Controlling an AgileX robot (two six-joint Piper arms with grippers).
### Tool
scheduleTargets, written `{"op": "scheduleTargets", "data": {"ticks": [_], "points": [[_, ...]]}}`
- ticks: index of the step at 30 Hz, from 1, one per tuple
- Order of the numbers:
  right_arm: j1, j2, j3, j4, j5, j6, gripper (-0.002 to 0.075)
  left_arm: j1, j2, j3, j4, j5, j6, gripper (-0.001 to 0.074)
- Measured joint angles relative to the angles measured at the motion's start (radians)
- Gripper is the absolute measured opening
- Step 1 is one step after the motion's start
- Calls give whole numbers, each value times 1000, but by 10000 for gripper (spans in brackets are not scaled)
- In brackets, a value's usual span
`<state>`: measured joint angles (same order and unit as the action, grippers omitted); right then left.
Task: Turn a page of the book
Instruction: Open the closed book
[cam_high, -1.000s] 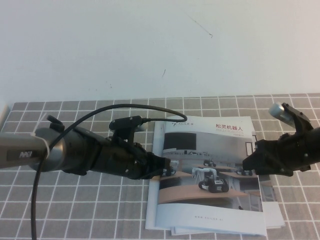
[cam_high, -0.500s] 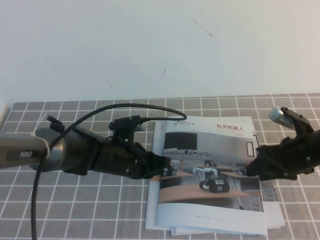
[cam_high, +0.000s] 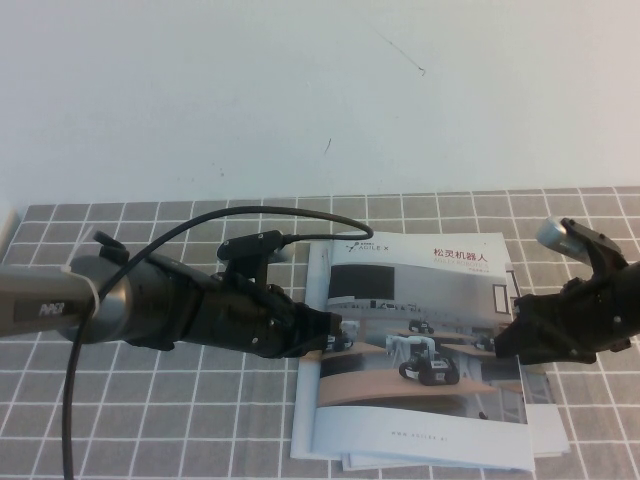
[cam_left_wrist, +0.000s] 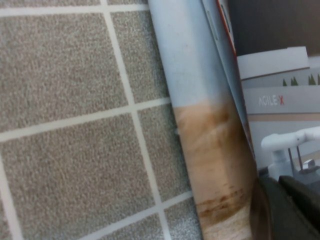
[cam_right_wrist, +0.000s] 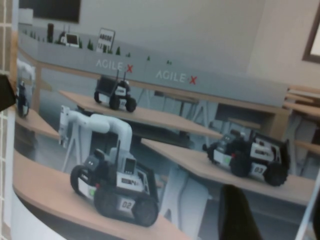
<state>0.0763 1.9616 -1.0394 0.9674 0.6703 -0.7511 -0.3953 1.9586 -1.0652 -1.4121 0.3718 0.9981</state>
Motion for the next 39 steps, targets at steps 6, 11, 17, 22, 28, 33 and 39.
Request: {"op": "scheduleTargets", "data": {"ticks": [6, 11, 17, 22, 28, 33, 39], "points": [[0, 20, -11, 23, 30, -24, 335, 0, 0, 0, 0, 0, 0, -4], [-2, 20, -11, 60, 45, -73, 335, 0, 2, 0, 0, 0, 0, -4], [0, -31, -13, 82, 94, -86, 335, 0, 2, 0, 0, 0, 0, -4], [0, -70, -18, 93, 123, -95, 335, 0, 2, 0, -1, 0, 0, -4], [0, -60, -18, -19, 89, -42, 335, 0, 2, 0, -1, 0, 0, -4], [0, -12, -18, -77, 70, 0, 335, 0, 2, 0, -1, 0, 0, -4], [0, 10, -22, -76, 70, 7, 335, 0, 2, 0, -1, 0, 0, -4]]}}
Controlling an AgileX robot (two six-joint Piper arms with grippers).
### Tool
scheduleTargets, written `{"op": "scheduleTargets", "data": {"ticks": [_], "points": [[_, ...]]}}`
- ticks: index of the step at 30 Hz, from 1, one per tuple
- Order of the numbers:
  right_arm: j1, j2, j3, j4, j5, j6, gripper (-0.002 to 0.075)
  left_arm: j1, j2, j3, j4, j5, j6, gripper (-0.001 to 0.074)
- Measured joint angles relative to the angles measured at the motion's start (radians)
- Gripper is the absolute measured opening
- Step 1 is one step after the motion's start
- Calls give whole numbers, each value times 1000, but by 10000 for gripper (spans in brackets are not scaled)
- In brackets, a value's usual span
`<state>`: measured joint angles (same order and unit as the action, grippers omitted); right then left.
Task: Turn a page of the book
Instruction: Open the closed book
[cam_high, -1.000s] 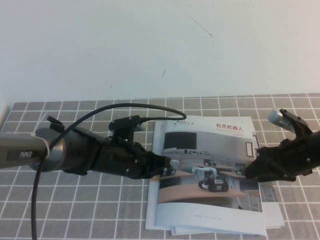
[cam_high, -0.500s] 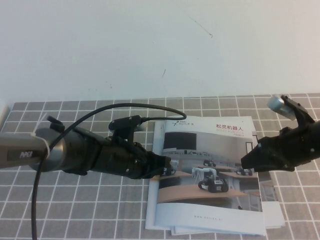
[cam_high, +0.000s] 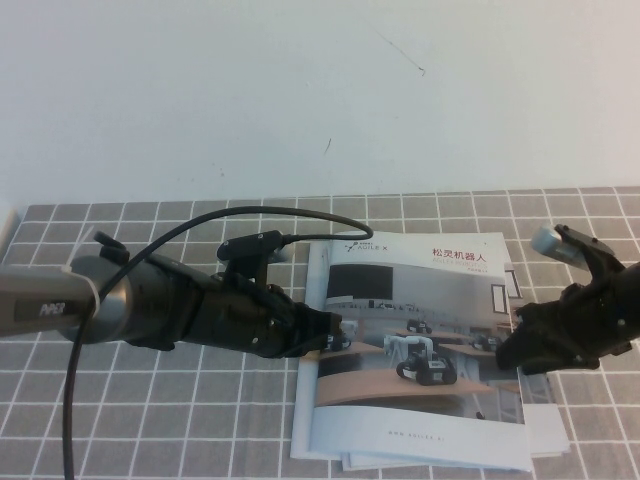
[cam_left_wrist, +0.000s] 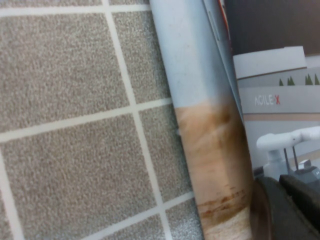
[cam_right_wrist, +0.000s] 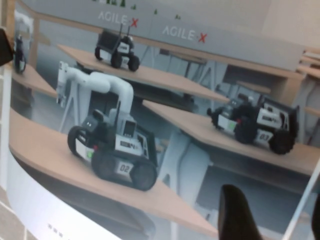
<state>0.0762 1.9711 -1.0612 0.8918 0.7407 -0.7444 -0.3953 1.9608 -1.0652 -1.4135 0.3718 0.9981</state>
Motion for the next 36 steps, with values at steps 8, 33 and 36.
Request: {"op": "scheduleTargets", "data": {"ticks": [8, 33, 36], "points": [[0, 13, 0, 128, 21, -79, 335, 0, 0, 0, 0, 0, 0, -4], [1, -2, 0, -22, 29, -7, 318, 0, 7, 0, -22, 2, 2, -4], [4, 12, -5, -14, 34, -7, 317, 0, 7, 0, -22, 2, 4, -4]]}}
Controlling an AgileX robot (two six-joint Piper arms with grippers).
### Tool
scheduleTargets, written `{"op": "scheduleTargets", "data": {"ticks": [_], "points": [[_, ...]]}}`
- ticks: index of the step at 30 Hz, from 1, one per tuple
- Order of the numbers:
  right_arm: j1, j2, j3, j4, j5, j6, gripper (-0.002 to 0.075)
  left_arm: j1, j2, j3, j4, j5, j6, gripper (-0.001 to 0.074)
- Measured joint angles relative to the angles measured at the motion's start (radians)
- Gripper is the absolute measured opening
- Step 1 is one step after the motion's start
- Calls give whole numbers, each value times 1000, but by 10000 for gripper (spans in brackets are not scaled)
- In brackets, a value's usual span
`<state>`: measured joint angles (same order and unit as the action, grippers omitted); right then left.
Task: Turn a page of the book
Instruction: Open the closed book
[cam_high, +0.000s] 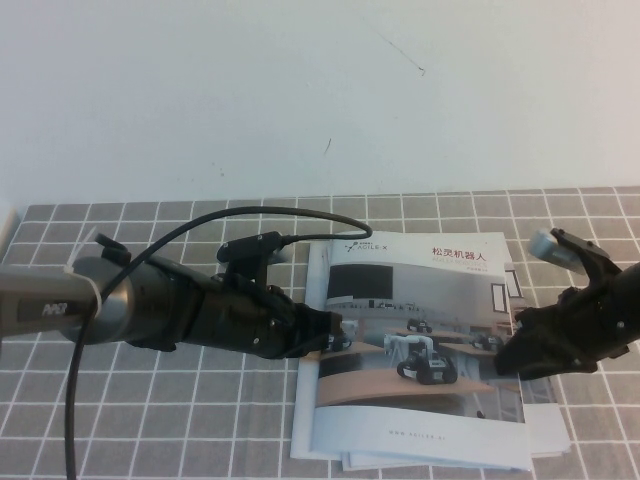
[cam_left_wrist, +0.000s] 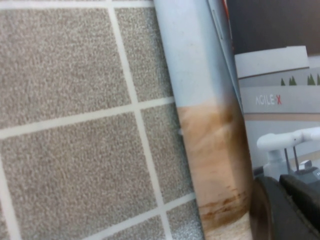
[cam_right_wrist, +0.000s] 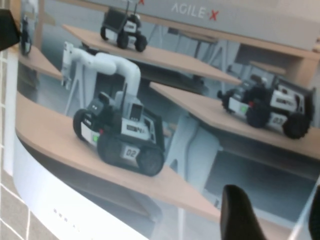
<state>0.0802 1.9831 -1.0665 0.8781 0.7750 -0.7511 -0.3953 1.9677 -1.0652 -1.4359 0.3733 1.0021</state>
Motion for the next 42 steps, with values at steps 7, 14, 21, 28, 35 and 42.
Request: {"op": "scheduleTargets", "data": {"ticks": [7, 14, 21, 28, 35, 42], "points": [[17, 2, -5, 19, -4, -21, 316, 0, 0, 0, 0, 0, 0, -4], [23, -1, -3, 86, -4, -81, 316, 2, 0, 0, 0, -4, 0, -4], [35, -1, -3, 173, -4, -110, 316, 2, 0, 0, -4, 3, 0, -4], [33, -1, -36, 68, 21, -59, 316, 2, 2, 0, -8, 11, 4, -4], [29, -1, -109, -169, 70, 94, 316, 2, 2, 0, -23, 56, -49, -4], [29, -1, -111, -266, 70, 132, 316, 2, 2, 0, -23, 58, -53, -4]]}}
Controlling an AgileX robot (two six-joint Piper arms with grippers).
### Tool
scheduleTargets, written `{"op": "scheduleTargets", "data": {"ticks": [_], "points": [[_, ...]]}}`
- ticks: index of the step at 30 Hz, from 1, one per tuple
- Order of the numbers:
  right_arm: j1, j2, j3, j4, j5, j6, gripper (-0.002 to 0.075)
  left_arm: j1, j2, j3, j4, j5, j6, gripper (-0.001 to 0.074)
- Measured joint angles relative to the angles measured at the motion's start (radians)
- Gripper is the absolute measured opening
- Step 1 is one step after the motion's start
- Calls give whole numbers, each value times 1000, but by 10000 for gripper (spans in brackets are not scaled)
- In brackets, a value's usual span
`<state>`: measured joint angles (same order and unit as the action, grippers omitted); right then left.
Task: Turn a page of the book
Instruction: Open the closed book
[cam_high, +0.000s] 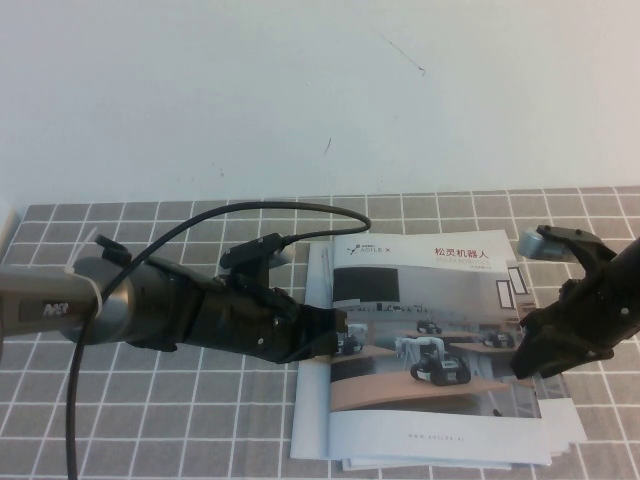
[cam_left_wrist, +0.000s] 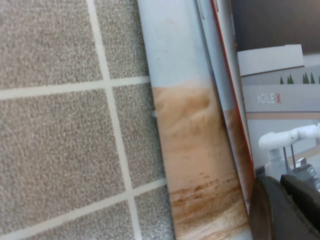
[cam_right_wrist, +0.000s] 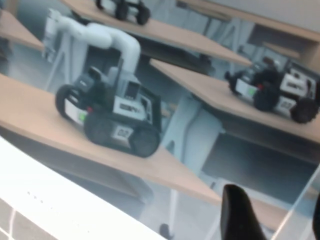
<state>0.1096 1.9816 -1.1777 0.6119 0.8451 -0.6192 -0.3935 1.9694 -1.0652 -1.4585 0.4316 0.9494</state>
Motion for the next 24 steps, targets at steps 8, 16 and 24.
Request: {"op": "scheduleTargets", "data": {"ticks": [8, 16, 24], "points": [[-2, 0, 0, 91, -23, -9, 316, 0, 0, 0, 0, 2, 0, -4], [-2, 10, 0, 163, -62, -22, 316, 0, 0, 0, 0, 2, 0, -4], [-2, 10, 0, 58, -47, 16, 316, 0, 0, 0, 0, 2, 2, -4]]}}
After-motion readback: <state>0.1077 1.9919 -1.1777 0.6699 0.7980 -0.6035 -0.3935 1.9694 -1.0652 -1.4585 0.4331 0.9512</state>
